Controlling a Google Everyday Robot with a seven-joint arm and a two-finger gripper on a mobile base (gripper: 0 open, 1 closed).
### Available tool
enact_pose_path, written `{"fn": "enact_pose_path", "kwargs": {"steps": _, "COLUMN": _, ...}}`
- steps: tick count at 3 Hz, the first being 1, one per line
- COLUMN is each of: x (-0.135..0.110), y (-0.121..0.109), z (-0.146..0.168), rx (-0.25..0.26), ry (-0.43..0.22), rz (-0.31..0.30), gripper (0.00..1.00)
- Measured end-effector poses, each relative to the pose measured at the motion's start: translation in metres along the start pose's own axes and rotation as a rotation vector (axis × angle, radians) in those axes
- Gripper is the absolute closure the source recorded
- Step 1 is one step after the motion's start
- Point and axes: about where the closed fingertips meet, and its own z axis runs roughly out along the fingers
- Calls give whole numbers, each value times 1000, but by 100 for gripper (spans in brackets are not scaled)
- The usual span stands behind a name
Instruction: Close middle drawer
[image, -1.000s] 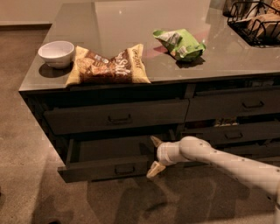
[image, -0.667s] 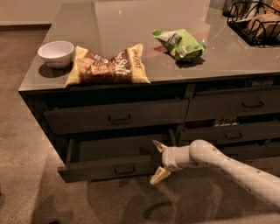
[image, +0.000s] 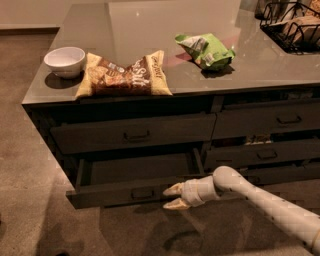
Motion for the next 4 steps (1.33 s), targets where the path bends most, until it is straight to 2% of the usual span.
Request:
{"fn": "enact_pose_path", "kwargs": {"steps": 1, "x": 9, "y": -2, "z": 39, "rx": -37, "ry": -42, "rz": -2, "gripper": 73}}
{"fn": "enact_pose_path", "kwargs": {"steps": 2, "x": 35, "y": -12, "z": 61, "rx": -17, "ry": -51, "rz": 31, "gripper": 96}}
{"fn": "enact_pose_path", "kwargs": {"steps": 3, "x": 47, "y": -26, "z": 67, "rx": 13, "ry": -40, "rz": 40, "gripper": 100}}
{"fn": "enact_pose_path", "kwargs": {"steps": 4, "x": 54, "y": -55, "z": 70, "rx": 67, "ry": -35, "rz": 36, "gripper": 100}}
